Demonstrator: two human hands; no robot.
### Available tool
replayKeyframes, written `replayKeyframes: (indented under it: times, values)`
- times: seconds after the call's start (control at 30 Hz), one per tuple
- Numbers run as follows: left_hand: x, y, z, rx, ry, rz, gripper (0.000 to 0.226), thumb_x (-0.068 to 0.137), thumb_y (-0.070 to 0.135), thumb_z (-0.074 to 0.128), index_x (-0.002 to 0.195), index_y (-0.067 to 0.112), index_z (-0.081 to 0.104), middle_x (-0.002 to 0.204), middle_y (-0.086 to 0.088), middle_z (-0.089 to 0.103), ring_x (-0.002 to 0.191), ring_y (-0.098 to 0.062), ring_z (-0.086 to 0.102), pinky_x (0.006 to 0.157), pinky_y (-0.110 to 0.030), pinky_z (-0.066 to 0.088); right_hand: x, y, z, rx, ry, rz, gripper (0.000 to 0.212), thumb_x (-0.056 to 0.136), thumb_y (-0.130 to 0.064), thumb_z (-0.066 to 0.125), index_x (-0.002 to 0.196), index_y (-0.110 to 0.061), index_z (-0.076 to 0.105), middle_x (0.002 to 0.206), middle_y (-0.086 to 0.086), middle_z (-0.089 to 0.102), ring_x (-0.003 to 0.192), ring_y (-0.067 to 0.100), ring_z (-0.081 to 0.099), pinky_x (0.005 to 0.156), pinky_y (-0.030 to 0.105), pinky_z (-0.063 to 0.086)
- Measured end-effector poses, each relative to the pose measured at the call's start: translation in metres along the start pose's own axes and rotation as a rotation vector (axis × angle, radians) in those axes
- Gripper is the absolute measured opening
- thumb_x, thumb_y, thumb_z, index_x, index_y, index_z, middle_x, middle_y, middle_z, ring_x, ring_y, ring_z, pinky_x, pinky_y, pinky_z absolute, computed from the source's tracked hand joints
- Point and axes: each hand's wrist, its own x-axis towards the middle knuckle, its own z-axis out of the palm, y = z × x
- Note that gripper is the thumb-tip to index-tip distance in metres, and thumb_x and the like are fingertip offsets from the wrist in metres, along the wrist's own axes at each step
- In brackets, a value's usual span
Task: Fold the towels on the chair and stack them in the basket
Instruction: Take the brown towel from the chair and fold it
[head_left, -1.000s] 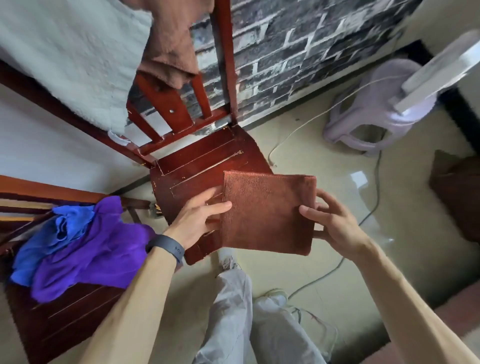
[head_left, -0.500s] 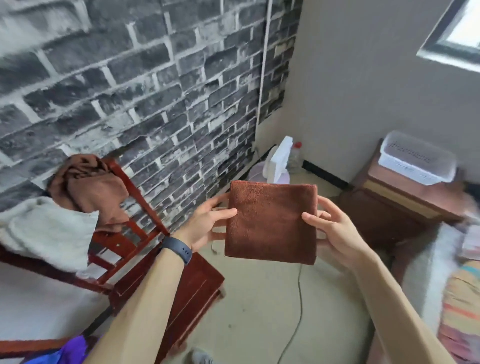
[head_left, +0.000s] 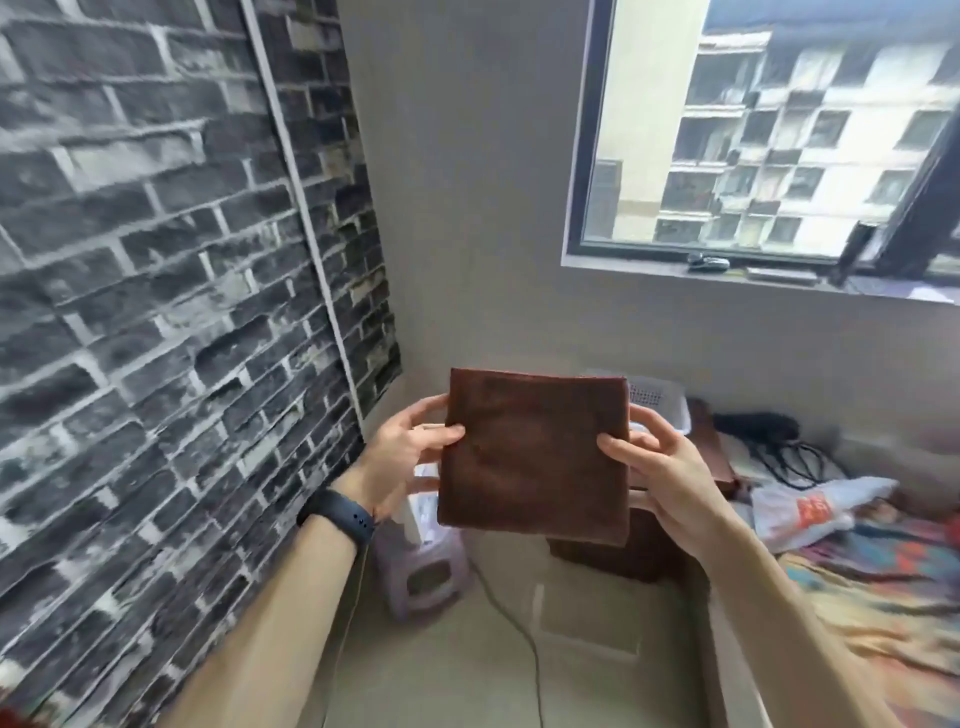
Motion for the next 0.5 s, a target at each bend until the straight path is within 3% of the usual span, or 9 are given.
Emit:
replayKeyframes:
  times: [0.07, 0.2, 0.3, 0.4, 0.5]
  values:
    - [0.034, 0.012, 0.01, 0.008, -0.047, -0.001, 0.038, 0.09, 0.012, 0.066, 0.124, 0.028, 0.062, 0.108, -0.009, 0.073, 0.086, -0.022, 0.067, 0.085, -0.048, 0.052, 0.02, -0.011, -0.014, 0.001, 0.042, -0.026, 0.034, 0.087, -0.012, 0.073, 0.115, -0.031, 0.069, 0.105, 0.014, 0.073, 0.091, 0.031, 0.074, 0.072, 0.046, 0.062]
    - [0.108, 0.038, 0.028, 0.017, -0.137, 0.006, 0.039, 0.09, 0.01, 0.066, 0.126, 0.025, 0.061, 0.105, -0.007, 0.074, 0.085, -0.02, 0.069, 0.071, -0.039, 0.054, 0.061, -0.031, -0.038, 0.006, 0.14, -0.096, 0.037, 0.083, -0.013, 0.076, 0.117, -0.028, 0.07, 0.106, 0.018, 0.072, 0.096, 0.03, 0.073, 0.069, 0.041, 0.061]
    - [0.161, 0.055, 0.042, 0.022, -0.208, 0.017, 0.039, 0.089, 0.013, 0.068, 0.125, 0.027, 0.062, 0.111, -0.008, 0.073, 0.096, -0.022, 0.069, 0.077, -0.046, 0.056, 0.093, -0.046, -0.055, -0.015, 0.203, -0.136, 0.037, 0.081, -0.015, 0.078, 0.115, -0.029, 0.071, 0.105, 0.017, 0.073, 0.097, 0.031, 0.072, 0.08, 0.045, 0.059]
    - [0.208, 0.066, 0.057, 0.047, -0.278, 0.016, 0.038, 0.089, 0.016, 0.07, 0.124, 0.029, 0.063, 0.116, -0.009, 0.072, 0.109, -0.026, 0.067, 0.091, -0.053, 0.054, 0.121, -0.055, -0.074, 0.008, 0.245, -0.135, 0.035, 0.082, -0.016, 0.077, 0.114, -0.03, 0.071, 0.103, 0.017, 0.071, 0.089, 0.025, 0.073, 0.065, 0.041, 0.058]
    - [0.251, 0.071, 0.078, 0.057, -0.31, 0.0, 0.037, 0.089, 0.015, 0.069, 0.123, 0.029, 0.063, 0.115, -0.009, 0.072, 0.104, -0.023, 0.068, 0.083, -0.047, 0.056, 0.145, -0.062, -0.094, 0.016, 0.281, -0.13, 0.042, 0.072, -0.027, 0.084, 0.112, -0.03, 0.072, 0.103, 0.018, 0.071, 0.09, 0.024, 0.073, 0.064, 0.04, 0.059]
